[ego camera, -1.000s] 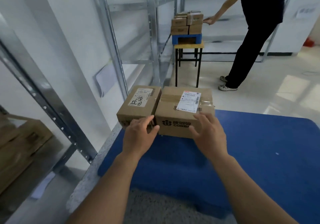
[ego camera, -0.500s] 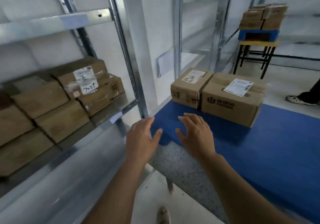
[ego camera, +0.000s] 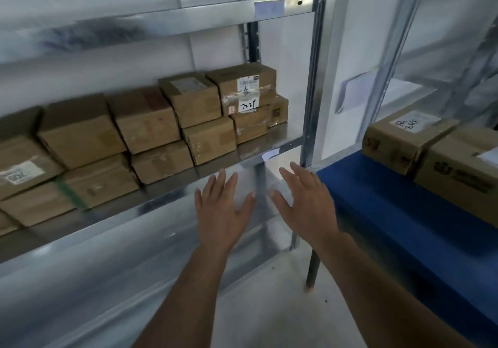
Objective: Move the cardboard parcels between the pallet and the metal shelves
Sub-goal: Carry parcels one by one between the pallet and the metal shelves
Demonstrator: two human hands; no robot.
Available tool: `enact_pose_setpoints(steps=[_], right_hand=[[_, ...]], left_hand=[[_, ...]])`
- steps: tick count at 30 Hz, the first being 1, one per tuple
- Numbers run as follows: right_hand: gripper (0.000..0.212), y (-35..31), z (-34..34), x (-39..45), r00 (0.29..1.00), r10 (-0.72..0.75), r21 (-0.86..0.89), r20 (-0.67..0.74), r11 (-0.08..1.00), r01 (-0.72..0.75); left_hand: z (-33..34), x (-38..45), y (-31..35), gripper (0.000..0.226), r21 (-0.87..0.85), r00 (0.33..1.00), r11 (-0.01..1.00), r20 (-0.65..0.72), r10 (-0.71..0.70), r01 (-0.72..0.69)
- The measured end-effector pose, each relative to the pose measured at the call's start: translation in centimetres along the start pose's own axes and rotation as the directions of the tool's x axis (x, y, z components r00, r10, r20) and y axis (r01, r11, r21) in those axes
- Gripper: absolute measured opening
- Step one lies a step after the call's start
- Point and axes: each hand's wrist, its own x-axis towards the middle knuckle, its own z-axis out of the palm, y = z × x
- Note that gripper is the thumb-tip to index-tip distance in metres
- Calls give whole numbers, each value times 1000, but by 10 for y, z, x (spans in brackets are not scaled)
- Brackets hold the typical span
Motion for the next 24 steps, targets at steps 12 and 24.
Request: enact_pose_setpoints(steps=[12,24], right_hand=[[61,-179,57,-7,969,-233,68,86,971,227],[63,-378,127,-48,898,-414,152,151,907,393]], left_hand=[[-105,-41,-150,68,-21,973,981,-122,-194,193],[-222,-117,-315,68,-28,915,950,-265,-305,310]])
